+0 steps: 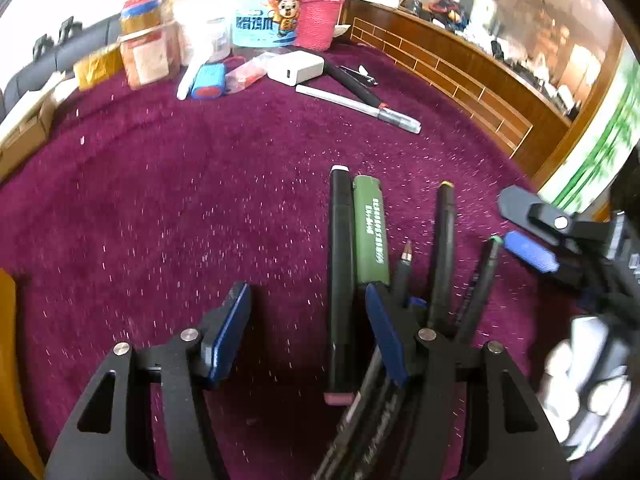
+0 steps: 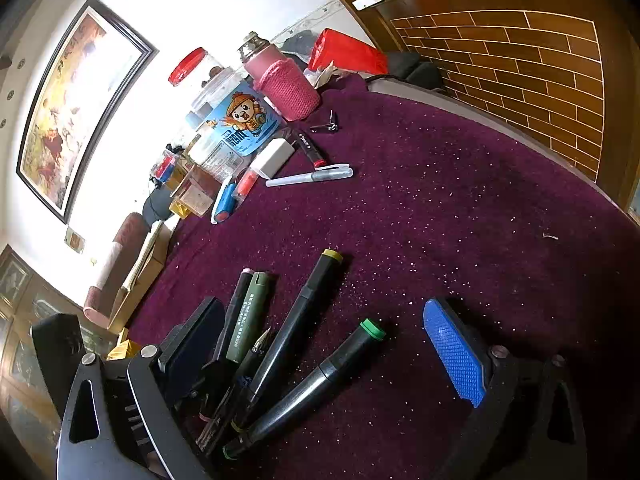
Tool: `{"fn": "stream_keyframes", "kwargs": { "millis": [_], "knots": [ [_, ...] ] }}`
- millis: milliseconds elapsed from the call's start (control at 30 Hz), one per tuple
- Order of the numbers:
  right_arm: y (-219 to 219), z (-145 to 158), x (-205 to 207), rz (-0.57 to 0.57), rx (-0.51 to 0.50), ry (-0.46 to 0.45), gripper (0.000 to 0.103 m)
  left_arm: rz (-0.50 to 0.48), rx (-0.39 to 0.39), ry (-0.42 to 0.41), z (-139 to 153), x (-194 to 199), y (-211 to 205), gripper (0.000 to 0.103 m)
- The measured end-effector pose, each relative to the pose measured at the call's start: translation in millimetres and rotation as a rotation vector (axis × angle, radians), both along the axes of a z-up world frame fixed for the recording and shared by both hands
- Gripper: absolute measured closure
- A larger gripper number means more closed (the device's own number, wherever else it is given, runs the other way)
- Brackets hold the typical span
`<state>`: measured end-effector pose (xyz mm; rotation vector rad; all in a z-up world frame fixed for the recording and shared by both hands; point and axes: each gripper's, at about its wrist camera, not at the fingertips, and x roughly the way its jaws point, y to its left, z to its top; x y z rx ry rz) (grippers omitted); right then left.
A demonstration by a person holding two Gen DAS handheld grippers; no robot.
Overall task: Organize rigid objects
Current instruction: 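Grasp the pink-ended black marker with the left gripper, then grasp the green printed cylinder with the right gripper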
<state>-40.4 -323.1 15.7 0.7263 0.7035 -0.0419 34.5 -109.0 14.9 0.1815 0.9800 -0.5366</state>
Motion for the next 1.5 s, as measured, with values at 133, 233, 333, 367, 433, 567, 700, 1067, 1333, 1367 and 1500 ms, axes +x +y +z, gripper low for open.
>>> {"fn": "stream_keyframes", "kwargs": {
  "millis": [133, 233, 333, 367, 433, 567, 700, 1067, 1333, 1367, 1500],
  "knots": [
    [0.0, -0.1, -0.1, 0.000, -0.001, 0.001, 0.005, -0.017, 0.060, -0.057, -0.5, -5.4, 0.5, 0.092],
    [1.5, -0.3, 0.0, 0.002, -0.010, 0.004, 0.005, 0.006, 0.050, -0.039, 1.3, -9.1, 20.0, 0.092],
    [2.0, -0.5, -0.7, 0.002, -0.012, 0.006, 0.005, 0.049, 0.040, -0.018, 1.9, -17.0, 49.8, 0.092],
    [2.1, -0.6, -0.8, 0.001, -0.012, 0.006, 0.005, 0.066, 0.032, -0.009, 2.3, -21.0, 60.1, 0.092],
    [2.3, -0.3, -0.6, 0.001, -0.015, 0.007, 0.005, 0.088, 0.000, 0.016, 2.9, -28.5, 76.3, 0.091],
    [4.7, -0.2, -1.2, 0.000, -0.032, 0.013, 0.005, 0.114, -0.023, 0.028, 1.1, -34.2, 86.8, 0.091],
    [6.5, 0.3, -1.2, 0.000, -0.050, 0.018, 0.005, 0.124, -0.015, 0.003, -0.4, -26.3, 76.6, 0.086],
    [8.6, 2.6, 0.7, 0.003, -0.063, 0.032, 0.005, 0.141, -0.138, -0.030, 16.0, -42.1, 112.8, 0.091],
    [40.3, 49.2, 17.0, 0.094, -0.141, 0.022, 0.005, 0.180, -0.307, -0.056, 49.7, -75.8, 160.8, 0.091],
    [54.5, 54.1, 29.2, 0.137, -0.200, 0.050, 0.006, 0.192, -0.328, -0.052, 51.6, -79.1, 168.9, 0.091],
    [89.2, 45.4, 62.0, 0.220, -0.321, 0.153, 0.028, 0.247, -0.401, -0.037, 56.3, -88.5, 202.1, 0.091]
  ]
}}
